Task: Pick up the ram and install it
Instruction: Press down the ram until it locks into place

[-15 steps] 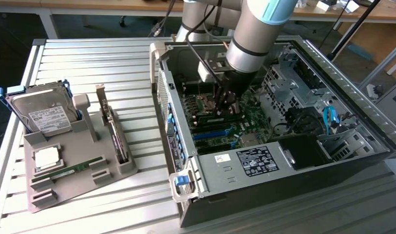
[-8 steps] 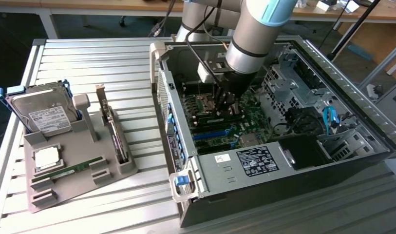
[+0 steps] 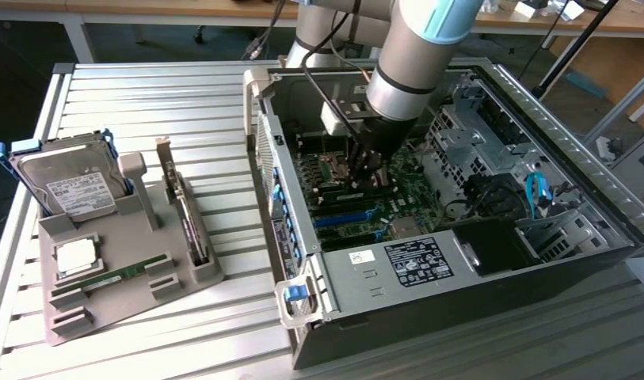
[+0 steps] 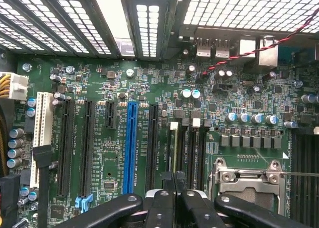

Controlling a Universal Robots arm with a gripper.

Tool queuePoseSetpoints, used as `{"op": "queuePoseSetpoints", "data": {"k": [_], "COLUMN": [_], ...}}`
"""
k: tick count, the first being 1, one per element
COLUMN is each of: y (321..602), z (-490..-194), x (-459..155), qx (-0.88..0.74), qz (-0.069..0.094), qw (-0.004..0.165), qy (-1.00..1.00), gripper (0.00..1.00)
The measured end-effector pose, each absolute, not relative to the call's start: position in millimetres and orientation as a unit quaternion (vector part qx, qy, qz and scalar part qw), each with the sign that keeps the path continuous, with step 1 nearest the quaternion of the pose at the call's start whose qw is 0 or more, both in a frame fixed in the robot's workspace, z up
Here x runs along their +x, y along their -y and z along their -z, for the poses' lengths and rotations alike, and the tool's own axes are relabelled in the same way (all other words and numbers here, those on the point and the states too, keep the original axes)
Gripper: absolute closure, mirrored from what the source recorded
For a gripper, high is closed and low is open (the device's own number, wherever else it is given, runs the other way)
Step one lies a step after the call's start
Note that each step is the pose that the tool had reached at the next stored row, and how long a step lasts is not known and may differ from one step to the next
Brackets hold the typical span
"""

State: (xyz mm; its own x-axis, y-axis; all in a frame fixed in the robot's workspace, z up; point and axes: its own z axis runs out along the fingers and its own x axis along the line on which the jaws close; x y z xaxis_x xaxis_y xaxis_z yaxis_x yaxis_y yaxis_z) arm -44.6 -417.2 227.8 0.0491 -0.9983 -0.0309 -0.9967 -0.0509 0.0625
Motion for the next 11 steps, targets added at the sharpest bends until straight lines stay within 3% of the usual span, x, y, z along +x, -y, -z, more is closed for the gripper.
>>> {"op": "queuePoseSetpoints", "data": {"k": [11], "y": [417.2], "z": [-262.1], "x": [-44.6], "qx": [0.724], "qz": [0.033], "qw": [0.012], "qy": [0.689], "gripper": [0.88]}}
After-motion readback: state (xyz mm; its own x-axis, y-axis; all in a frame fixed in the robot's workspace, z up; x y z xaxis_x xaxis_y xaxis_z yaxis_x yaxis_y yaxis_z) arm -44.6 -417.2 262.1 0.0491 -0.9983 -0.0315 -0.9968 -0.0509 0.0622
